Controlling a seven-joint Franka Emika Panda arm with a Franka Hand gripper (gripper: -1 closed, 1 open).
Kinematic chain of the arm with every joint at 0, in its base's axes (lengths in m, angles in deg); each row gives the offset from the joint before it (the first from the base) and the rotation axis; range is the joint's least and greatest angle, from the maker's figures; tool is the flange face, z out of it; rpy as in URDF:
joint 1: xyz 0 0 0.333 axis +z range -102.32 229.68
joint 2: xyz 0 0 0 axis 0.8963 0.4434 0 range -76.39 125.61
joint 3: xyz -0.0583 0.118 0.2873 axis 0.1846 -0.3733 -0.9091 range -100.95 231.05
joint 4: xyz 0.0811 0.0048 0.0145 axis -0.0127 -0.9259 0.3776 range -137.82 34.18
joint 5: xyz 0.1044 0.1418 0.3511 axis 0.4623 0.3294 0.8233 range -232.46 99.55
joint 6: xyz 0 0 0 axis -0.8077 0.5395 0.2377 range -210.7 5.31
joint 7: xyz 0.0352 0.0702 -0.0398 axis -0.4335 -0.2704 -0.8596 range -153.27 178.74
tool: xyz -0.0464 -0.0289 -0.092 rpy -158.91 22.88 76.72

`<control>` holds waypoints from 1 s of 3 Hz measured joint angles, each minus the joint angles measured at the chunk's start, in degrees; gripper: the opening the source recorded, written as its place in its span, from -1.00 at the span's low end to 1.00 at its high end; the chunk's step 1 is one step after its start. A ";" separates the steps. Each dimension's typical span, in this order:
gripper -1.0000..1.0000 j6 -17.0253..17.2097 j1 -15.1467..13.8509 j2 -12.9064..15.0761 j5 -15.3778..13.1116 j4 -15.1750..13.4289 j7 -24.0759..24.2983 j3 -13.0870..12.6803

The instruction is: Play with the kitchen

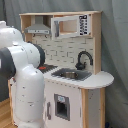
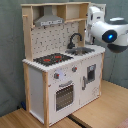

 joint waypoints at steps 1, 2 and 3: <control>1.00 -5.01 -0.18 -4.22 0.51 -0.05 -0.64 2.71; 1.00 -8.85 -0.18 -9.21 0.98 -0.04 -2.26 3.80; 1.00 -11.33 -0.11 -14.53 2.08 -0.02 -4.07 3.39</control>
